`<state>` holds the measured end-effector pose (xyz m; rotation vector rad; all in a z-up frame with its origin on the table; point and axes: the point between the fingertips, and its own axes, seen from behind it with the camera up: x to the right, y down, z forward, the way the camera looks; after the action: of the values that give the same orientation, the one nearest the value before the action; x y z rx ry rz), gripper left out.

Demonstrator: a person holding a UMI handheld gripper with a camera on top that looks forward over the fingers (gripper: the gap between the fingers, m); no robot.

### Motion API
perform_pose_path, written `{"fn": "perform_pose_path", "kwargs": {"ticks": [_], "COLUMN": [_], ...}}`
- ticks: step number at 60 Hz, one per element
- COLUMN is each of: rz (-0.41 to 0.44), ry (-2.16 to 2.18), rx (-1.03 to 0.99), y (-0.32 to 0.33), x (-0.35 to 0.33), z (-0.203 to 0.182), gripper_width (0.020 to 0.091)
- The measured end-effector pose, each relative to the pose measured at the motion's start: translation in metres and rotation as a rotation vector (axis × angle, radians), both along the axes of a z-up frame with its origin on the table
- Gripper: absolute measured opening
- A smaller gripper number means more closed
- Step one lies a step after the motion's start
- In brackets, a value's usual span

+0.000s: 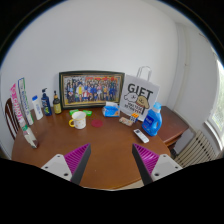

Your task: Pour water

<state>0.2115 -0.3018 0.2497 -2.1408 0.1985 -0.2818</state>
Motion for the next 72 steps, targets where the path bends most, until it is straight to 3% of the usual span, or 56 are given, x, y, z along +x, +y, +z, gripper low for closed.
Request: {"fn": "perform_pose_path", "kwargs": {"ticks": [15, 35, 47, 55, 65, 68, 72], "rz": [0.105, 0.330, 0.453, 0.486, 0.452, 0.455, 0.465], "ry": [0.017, 0.091, 0.139, 0.123, 0.113, 0.122, 0.126], "rx": [-0.055, -0.021, 0.089, 0.140, 0.150, 0.149, 0.153], "y": [0.003, 0.021, 0.070, 0.121, 0.176, 0.187, 0.198], "x": [-0.080, -0.279, -0.390, -0.429, -0.440, -0.443, -0.447], "z": [-0.041, -0.096, -0.114, -0.136, -0.173, -0.184, -0.192], "gripper_width": [0.0856, 0.0856, 0.0856, 0.0860, 0.0855, 0.0838, 0.0756]}}
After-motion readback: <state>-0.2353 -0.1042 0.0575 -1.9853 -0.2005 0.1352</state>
